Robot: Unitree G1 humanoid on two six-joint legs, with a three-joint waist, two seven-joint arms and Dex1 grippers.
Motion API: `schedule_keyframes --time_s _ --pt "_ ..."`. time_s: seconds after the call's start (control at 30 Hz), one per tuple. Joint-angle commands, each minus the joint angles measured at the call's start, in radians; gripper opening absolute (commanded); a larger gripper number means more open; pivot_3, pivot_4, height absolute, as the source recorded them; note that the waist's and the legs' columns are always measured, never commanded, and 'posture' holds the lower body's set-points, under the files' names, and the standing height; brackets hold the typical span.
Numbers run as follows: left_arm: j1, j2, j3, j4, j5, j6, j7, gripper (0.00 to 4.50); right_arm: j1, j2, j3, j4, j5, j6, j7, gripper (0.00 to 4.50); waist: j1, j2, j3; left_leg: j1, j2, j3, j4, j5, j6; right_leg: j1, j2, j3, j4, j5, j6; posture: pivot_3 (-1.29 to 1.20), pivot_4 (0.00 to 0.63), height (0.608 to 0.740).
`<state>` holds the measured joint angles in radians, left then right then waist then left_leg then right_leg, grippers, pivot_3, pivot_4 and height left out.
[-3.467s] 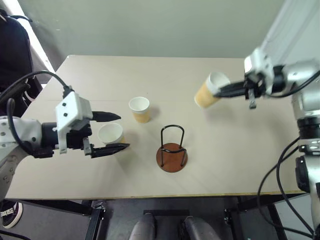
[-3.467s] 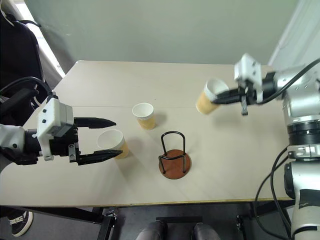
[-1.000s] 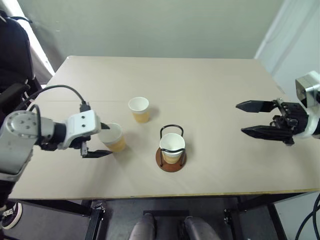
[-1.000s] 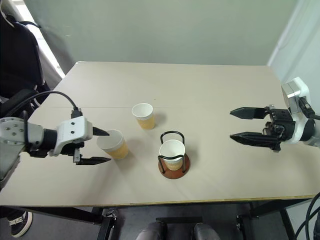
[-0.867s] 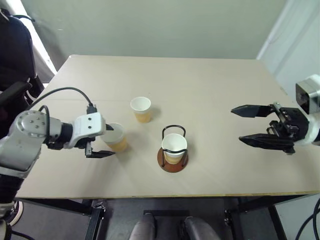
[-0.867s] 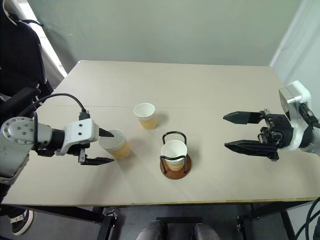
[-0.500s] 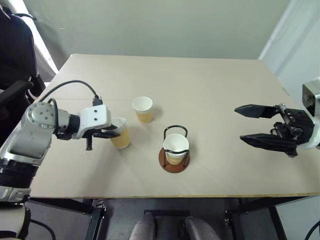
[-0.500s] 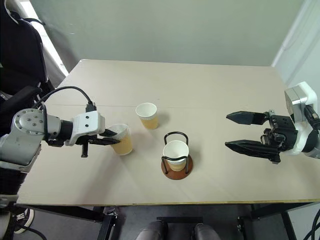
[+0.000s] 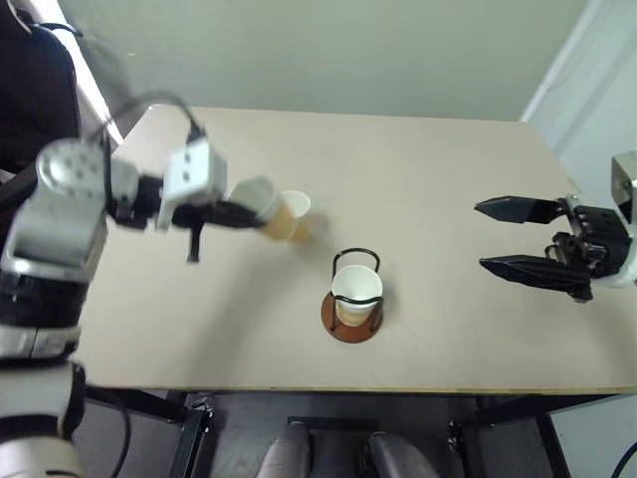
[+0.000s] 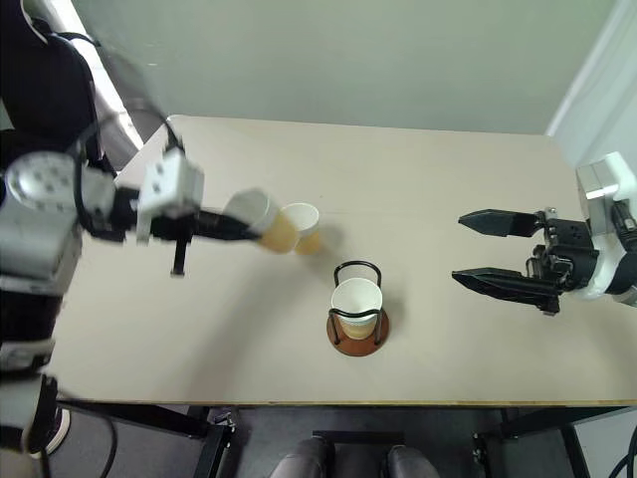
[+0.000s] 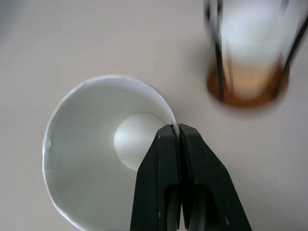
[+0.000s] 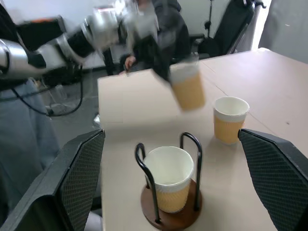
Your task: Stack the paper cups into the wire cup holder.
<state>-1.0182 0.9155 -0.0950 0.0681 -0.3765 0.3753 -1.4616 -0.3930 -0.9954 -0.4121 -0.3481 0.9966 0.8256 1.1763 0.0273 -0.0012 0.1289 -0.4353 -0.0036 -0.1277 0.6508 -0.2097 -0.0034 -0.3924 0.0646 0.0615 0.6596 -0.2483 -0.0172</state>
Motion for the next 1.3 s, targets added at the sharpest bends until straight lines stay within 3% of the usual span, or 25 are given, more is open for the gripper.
schedule_keyframes --time_s 0.03,0.27,0.53,0.73,1.13,1.23,1.3 --pt "-0.118 -0.060 -0.012 -0.092 -0.129 0.077 -0.102 0.04 0.000 -0.031 -0.032 -0.010 -0.010 -0.029 0.005 4.50 -0.001 0.001 -0.001 0.000 -0.001 0.001 0.000 -0.001 0.001 0.000 -0.001 0.001 -0.002 0.001 0.001 0.00 0.150 0.740" --pt "-0.169 -0.032 -0.265 -0.104 -0.238 -0.025 -0.153 0.04 0.035 -0.044 -0.062 -0.050 0.006 -0.029 -0.022 4.50 -0.008 0.004 -0.002 0.001 -0.001 0.006 0.001 -0.003 0.005 0.002 -0.003 0.002 -0.004 0.002 0.004 0.00 0.150 0.740" --pt "-0.239 -0.006 -0.462 0.000 -0.223 -0.221 -0.153 0.04 0.059 -0.049 -0.080 -0.078 0.014 -0.024 -0.065 4.50 -0.007 0.004 -0.002 0.000 -0.001 0.005 0.004 -0.004 0.006 0.002 -0.003 0.002 -0.005 0.001 0.005 0.00 0.150 0.740" --pt "-0.256 -0.016 -0.516 0.043 -0.193 -0.325 -0.153 0.04 0.073 -0.046 -0.080 -0.095 0.019 -0.023 -0.095 4.50 -0.007 0.005 -0.002 -0.001 -0.001 0.005 0.006 -0.004 0.008 0.002 -0.003 0.003 -0.005 0.001 0.006 0.00 0.150 0.740" --pt "-0.223 0.008 -0.550 -0.045 -0.172 -0.338 -0.153 0.04 0.076 -0.049 -0.081 -0.097 0.021 -0.029 -0.098 4.50 -0.007 0.005 -0.002 -0.004 -0.001 0.006 0.012 -0.007 0.011 0.003 -0.003 0.003 -0.005 0.001 0.008 0.00 0.150 0.740" --pt "-0.220 -0.008 -0.545 -0.033 -0.133 -0.344 -0.153 0.66 0.074 -0.049 -0.079 -0.097 0.020 -0.029 -0.098 4.50 -0.007 0.005 -0.002 -0.004 -0.001 0.006 0.012 -0.007 0.011 0.003 -0.003 0.003 -0.005 0.001 0.009 0.00 0.150 0.740" --pt "-0.218 -0.027 -0.539 -0.014 -0.101 -0.357 -0.153 1.36 0.074 -0.049 -0.078 -0.096 0.016 -0.031 -0.098 4.50 -0.006 0.005 -0.002 -0.004 -0.001 0.006 0.013 -0.007 0.011 0.003 -0.003 0.003 -0.005 0.001 0.009 0.00 0.150 0.740"
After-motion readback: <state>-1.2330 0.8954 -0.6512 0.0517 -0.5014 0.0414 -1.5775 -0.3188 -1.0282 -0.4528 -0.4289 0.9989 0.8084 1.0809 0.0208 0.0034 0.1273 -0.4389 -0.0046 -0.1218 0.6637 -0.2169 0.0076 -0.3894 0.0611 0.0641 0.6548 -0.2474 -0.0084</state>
